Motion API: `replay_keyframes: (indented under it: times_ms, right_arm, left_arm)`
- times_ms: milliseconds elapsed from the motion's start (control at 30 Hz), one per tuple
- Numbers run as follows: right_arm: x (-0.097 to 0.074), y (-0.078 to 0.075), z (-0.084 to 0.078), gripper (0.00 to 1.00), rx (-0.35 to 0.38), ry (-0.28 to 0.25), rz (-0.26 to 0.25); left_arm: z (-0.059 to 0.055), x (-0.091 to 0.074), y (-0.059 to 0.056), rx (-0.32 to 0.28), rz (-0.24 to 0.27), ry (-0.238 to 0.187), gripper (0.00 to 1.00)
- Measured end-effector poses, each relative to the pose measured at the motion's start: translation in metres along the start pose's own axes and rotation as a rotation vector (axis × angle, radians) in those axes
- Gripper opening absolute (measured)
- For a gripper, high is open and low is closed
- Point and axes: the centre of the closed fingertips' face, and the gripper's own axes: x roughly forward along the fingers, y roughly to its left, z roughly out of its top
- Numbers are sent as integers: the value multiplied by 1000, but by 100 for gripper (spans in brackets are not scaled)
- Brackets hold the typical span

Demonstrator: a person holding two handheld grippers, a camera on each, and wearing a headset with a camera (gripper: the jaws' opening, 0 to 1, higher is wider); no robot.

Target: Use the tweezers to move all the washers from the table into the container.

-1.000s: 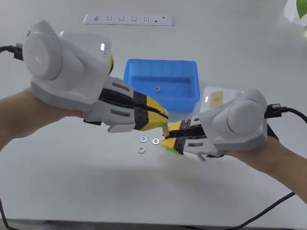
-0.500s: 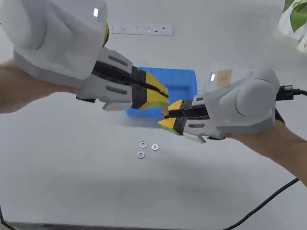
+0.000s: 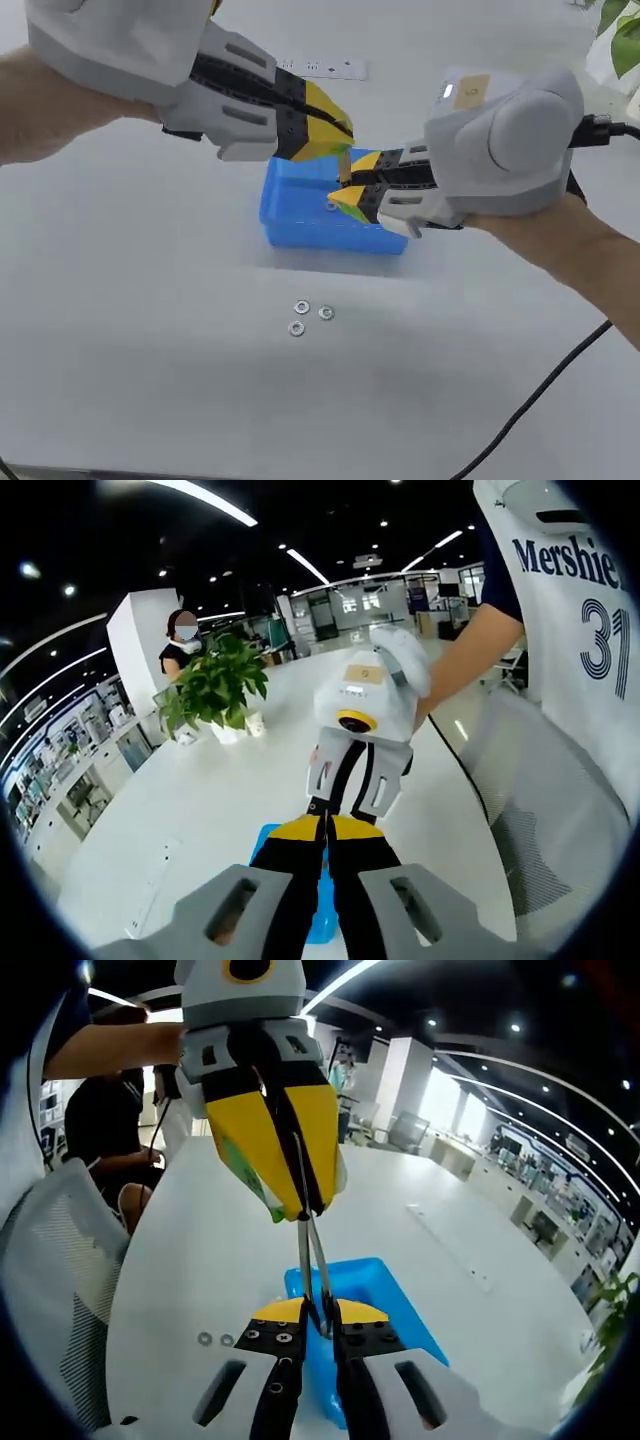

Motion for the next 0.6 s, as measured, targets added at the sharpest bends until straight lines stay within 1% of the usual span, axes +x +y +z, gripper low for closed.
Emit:
replay_keyframes:
  times_ms: [100, 167, 267, 300, 333, 433, 500, 600]
  right_arm:
    - [7, -7, -4, 11, 13, 7, -5]
    - [12, -12, -9, 11, 26, 11, -7]
    - [19, -21, -17, 11, 41, 21, -16]
    - [21, -22, -19, 11, 46, 24, -15]
    - [24, -24, -24, 11, 52, 33, -16]
    - [31, -26, -35, 11, 43, 62, -13]
    - [37, -29, -42, 11, 55, 69, -6]
    - [40, -29, -48, 11, 76, 80, -7]
  left_arm:
    - [-8, 4, 9, 0, 6, 9, 5]
    - [-12, 7, 13, -6, 8, 12, 5]
    - [-20, 14, 24, -40, 22, 5, 5]
    - [-29, 19, 32, -43, 24, 7, 5]
    - [-34, 22, 34, -49, 22, 13, 5]
    - [-42, 29, 35, -63, 15, 24, 5]
    - [-46, 33, 36, -74, 13, 29, 5]
    - [-53, 36, 37, -87, 14, 39, 5]
